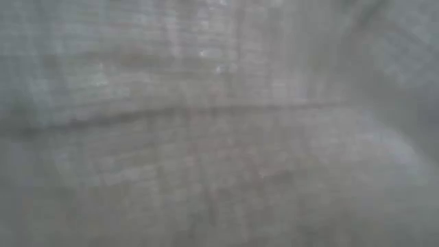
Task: Fold laundry
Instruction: Fold the white long sleeve shirt
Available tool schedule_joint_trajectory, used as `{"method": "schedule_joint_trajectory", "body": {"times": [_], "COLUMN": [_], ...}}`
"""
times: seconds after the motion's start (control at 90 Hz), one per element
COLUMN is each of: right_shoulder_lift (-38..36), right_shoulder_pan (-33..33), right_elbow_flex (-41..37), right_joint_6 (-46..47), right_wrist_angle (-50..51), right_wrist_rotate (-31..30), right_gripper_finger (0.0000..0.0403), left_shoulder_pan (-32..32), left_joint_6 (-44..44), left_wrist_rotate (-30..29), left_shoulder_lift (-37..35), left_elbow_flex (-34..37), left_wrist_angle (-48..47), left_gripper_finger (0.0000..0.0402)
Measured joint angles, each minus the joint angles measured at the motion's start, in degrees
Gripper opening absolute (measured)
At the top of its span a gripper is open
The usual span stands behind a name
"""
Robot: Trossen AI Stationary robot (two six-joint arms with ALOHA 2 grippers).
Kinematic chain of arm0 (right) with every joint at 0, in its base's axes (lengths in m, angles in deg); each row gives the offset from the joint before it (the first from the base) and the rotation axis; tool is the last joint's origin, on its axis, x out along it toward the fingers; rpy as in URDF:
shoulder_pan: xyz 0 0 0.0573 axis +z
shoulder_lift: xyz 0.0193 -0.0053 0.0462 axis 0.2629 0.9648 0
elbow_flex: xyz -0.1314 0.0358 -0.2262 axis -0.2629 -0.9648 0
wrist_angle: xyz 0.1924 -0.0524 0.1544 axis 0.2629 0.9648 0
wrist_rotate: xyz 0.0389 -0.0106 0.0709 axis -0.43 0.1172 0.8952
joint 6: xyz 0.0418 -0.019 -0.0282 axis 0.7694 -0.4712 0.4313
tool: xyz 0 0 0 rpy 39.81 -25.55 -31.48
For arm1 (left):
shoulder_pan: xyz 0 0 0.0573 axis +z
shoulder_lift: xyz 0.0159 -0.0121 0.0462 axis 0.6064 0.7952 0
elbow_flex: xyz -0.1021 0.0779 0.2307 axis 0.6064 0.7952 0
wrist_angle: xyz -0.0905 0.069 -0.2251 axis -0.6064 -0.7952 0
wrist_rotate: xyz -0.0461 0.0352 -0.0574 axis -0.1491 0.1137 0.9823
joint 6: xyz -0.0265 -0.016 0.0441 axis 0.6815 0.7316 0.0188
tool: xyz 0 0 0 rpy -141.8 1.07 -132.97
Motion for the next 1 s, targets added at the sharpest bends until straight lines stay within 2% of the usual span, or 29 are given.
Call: {"method": "schedule_joint_trajectory", "body": {"times": [0.067,0.256,0.467,0.556,0.667,0.778,1.0], "right_shoulder_lift": [-0.2,-3.7,-11.4,-12.9,-13.1,-13.1,-13.1], "right_shoulder_pan": [0.0,0.3,-0.1,-1.3,-3.4,-6.0,-11.0], "right_elbow_flex": [0.7,4.5,5.5,5.5,5.4,5.4,4.6], "right_joint_6": [2.4,5.6,5.9,5.3,4.6,4.5,5.2], "right_wrist_angle": [1.6,8.8,10.2,11.3,14.8,17.7,18.8], "right_wrist_rotate": [0.0,-0.8,-11.5,-13.9,-17.0,-17.5,-25.6], "right_gripper_finger": [0.0009,0.0001,0.0,0.0,0.0,0.0,0.0], "left_shoulder_pan": [0.0,-0.1,-0.1,-0.1,-0.1,0.4,1.2], "left_joint_6": [0.3,0.9,2.0,4.0,7.8,9.7,10.6], "left_wrist_rotate": [0.0,0.1,0.1,0.1,2.1,3.5,-1.9], "left_shoulder_lift": [0.8,1.9,1.9,1.5,-1.0,-4.9,-13.3], "left_elbow_flex": [0.2,1.1,1.1,1.1,1.0,0.5,-0.5], "left_wrist_angle": [-0.1,-0.6,-0.4,-0.3,-0.1,-0.7,-0.8], "left_gripper_finger": [0.0023,0.0023,0.0023,0.0023,0.0023,0.0023,0.0023]}}
